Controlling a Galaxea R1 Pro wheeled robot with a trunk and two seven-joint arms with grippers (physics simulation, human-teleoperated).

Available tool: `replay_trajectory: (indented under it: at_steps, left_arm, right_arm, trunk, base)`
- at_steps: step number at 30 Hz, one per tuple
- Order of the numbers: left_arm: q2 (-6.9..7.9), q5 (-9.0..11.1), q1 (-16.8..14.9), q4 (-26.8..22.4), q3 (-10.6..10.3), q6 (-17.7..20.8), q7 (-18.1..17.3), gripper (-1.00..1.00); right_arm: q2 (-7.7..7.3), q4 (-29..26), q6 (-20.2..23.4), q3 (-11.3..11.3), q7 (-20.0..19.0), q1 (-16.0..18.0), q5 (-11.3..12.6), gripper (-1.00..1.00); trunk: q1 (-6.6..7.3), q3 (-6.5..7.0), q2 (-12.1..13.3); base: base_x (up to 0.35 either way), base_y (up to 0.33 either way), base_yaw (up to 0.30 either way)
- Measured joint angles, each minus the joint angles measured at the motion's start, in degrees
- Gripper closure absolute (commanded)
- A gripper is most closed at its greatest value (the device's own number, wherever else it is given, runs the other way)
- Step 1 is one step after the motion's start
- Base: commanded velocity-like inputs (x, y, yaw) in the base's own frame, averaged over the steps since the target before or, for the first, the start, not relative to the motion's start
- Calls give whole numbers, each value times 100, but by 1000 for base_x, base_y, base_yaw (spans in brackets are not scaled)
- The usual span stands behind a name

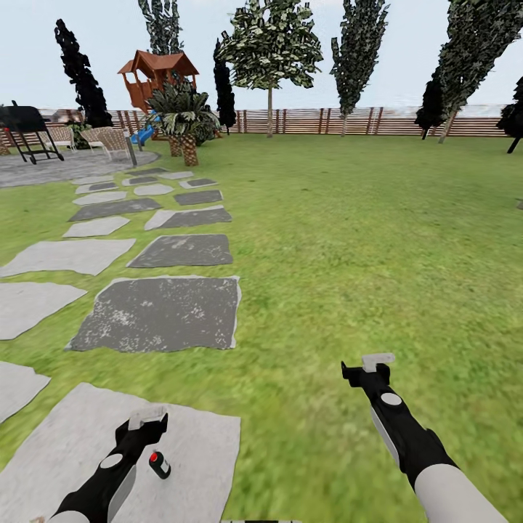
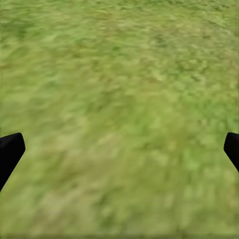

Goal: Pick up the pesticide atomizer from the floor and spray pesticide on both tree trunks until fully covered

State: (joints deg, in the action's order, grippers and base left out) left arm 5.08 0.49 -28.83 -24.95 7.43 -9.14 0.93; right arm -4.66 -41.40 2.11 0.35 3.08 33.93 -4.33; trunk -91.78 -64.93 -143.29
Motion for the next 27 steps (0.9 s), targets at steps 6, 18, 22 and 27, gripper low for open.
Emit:
replay_trajectory:
  at_steps: [6, 18, 22, 27]
  left_arm:
    - [-7, 4, 0, 31, 3, -56, 2, -100]
    - [-2, 11, 2, -5, -5, -74, -5, -100]
    - [-4, 11, 2, -9, -10, -79, -11, -100]
    - [1, 11, 1, -7, -6, -79, -14, -100]
  right_arm:
    - [0, 7, 0, 0, 0, 0, 3, -100]
    - [0, 5, 0, 0, 0, 0, 3, -100]
    - [0, -5, 0, 0, 0, 0, 1, -100]
    - [0, -8, 0, -7, 0, 0, 1, -100]
  trunk:
    - [0, 0, 0]
    - [0, -1, 0]
    - [0, -9, 0]
    - [-13, -152, -6]
  base:
    - [-241, 0, 0]
    - [-10, 0, 0]
    - [0, 0, 0]
    - [0, 0, 0]
